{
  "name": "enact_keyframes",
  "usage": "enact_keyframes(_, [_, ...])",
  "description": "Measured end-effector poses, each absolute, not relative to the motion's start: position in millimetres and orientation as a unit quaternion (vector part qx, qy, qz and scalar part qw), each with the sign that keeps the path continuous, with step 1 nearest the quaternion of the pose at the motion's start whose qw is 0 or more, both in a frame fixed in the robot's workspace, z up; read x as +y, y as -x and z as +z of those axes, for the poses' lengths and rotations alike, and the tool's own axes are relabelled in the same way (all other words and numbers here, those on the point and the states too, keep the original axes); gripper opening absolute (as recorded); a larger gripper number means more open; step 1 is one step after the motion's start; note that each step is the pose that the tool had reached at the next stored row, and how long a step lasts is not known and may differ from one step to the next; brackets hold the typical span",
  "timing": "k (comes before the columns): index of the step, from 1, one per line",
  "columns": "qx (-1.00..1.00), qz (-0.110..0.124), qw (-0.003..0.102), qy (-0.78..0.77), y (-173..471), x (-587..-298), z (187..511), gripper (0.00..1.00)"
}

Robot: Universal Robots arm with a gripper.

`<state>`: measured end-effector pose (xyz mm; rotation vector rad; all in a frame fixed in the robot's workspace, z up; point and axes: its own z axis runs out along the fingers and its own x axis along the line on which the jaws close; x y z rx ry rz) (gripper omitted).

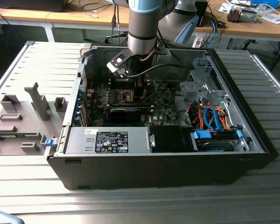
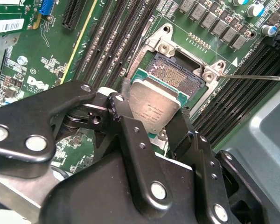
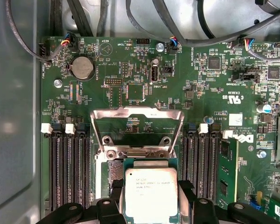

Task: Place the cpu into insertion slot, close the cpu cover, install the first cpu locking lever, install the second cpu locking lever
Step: 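Place the cpu into insertion slot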

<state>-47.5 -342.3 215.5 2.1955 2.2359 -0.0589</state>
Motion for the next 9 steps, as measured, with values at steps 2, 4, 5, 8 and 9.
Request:
enact_keyframes(2, [0.713, -0.019, 0.004, -0.701, 47.6, -342.3, 215.1, 0.55])
enact_keyframes(4, [0.713, -0.019, 0.004, -0.701, 47.6, -342.3, 214.9, 0.55])
enact_keyframes(5, [0.713, -0.019, 0.004, -0.701, 47.7, -342.3, 214.7, 0.55])
enact_keyframes(8, [0.713, -0.019, 0.004, -0.701, 47.8, -342.3, 214.3, 0.55])
enact_keyframes(9, [0.713, -0.019, 0.004, -0.701, 47.8, -342.3, 214.2, 0.55])
